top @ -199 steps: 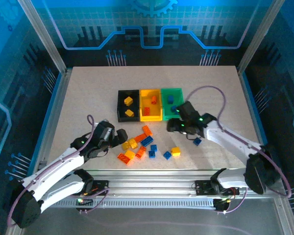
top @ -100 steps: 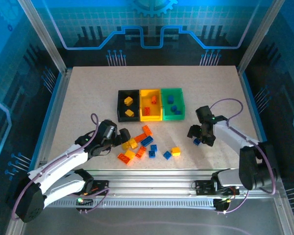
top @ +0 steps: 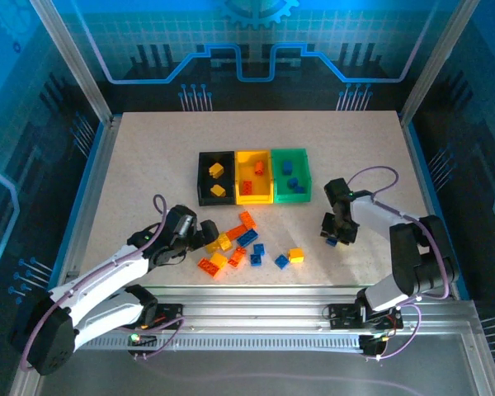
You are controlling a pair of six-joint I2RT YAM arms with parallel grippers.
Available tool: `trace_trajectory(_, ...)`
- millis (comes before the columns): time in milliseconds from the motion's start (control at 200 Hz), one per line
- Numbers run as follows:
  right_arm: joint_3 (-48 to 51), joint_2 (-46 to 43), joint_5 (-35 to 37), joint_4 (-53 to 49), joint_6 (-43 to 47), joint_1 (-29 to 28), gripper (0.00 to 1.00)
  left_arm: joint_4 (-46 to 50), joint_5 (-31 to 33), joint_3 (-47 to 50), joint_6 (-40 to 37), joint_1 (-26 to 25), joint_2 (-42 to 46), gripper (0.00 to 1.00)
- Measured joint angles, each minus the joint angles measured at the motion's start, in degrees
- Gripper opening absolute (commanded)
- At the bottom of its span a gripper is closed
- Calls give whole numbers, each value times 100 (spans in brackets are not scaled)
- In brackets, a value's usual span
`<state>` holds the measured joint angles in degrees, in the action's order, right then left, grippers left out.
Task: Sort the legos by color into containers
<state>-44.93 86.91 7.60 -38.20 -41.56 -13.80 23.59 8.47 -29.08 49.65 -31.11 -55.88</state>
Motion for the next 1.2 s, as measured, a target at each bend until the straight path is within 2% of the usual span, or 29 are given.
trace_trajectory(140,-133,-144,-61,4,105,-149,34,0,0,0,-2,7,0,99)
trace_trajectory(320,-1130,-461,188,24,321,-1073,36,9,0,0,-2,26,0,99)
trace_trajectory(390,-1598,-374,271,173,372,-1261,36,13,2,-4,-2,26,0,99)
trace_trajectory(505,-2299,173,557,407,444,-1285,37,68,2,-44,-2,26,0,99)
trace_trajectory(665,-3383,1493,966,472,621,-1287,38,138,0,-68,-4,42,11,99)
trace_trajectory(710,-3683,1834,1040,468,671,-1285,42,157,0,-72,-4,55,11,99)
trace_trajectory(820,-4360,2472,1156,382,728,-1281,65,184,0,-76,-7,66,11,99)
trace_trajectory(875,-4592,2632,1178,328,787,-1276,70,205,0,-79,-13,68,13,99)
trace_trajectory(1101,-4439,2271,1139,376,780,-1285,72,317,-26,-170,-83,92,44,99)
trace_trajectory(1201,-3797,1547,1043,472,704,-1360,72,302,-133,-210,-249,96,37,87)
